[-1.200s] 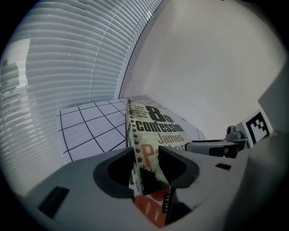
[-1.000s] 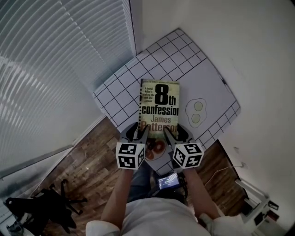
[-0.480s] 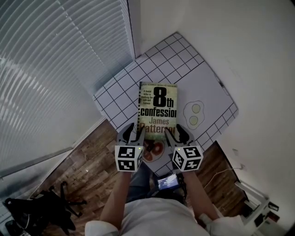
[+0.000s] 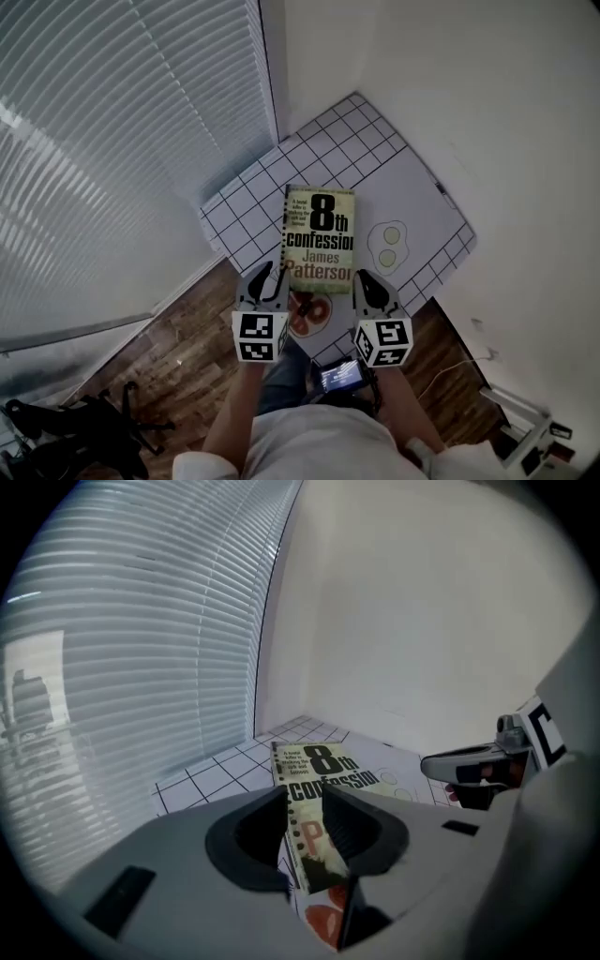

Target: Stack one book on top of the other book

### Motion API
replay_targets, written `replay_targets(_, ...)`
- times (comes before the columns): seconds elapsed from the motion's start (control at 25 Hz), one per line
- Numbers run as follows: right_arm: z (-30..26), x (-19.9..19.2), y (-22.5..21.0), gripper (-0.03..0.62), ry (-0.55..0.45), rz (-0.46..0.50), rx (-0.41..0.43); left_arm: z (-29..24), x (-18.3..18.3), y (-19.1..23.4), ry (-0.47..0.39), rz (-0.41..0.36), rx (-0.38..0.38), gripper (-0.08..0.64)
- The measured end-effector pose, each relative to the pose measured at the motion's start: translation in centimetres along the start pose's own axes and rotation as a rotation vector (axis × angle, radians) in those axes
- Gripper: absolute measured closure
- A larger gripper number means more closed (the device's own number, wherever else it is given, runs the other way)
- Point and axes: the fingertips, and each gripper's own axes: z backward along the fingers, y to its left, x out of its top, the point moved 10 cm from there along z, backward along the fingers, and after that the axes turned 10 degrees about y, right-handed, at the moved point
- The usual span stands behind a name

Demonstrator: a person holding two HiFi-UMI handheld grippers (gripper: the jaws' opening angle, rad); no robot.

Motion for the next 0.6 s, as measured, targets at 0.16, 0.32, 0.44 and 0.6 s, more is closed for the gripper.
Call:
replay_targets(0.16, 1.8, 0.5, 0.2, 0.583, -0.038, 0.009, 0.000, 1.8, 0.3, -0.4, -0.029, 0.010, -0.002, 0.518)
replay_targets(0.32, 3.6, 1.1, 0.4, 0.584, -0.070, 0.017, 0.015, 3.7, 1.4, -1.2, -0.085, 0.030, -0.005, 0.551)
replay_targets(0.44, 5.1, 1.7, 0.6, 0.584, -0.096, 0.023, 0.020, 5.0, 2.3, -2.3, -0.111, -0.011, -0.007, 0.551)
replay_targets(0.6, 6.8, 2.6, 0.5, 0.584, -0.127, 0.050, 0.021, 6.9, 3.5, -3.5, -0.172, -0.035, -0.011, 0.551)
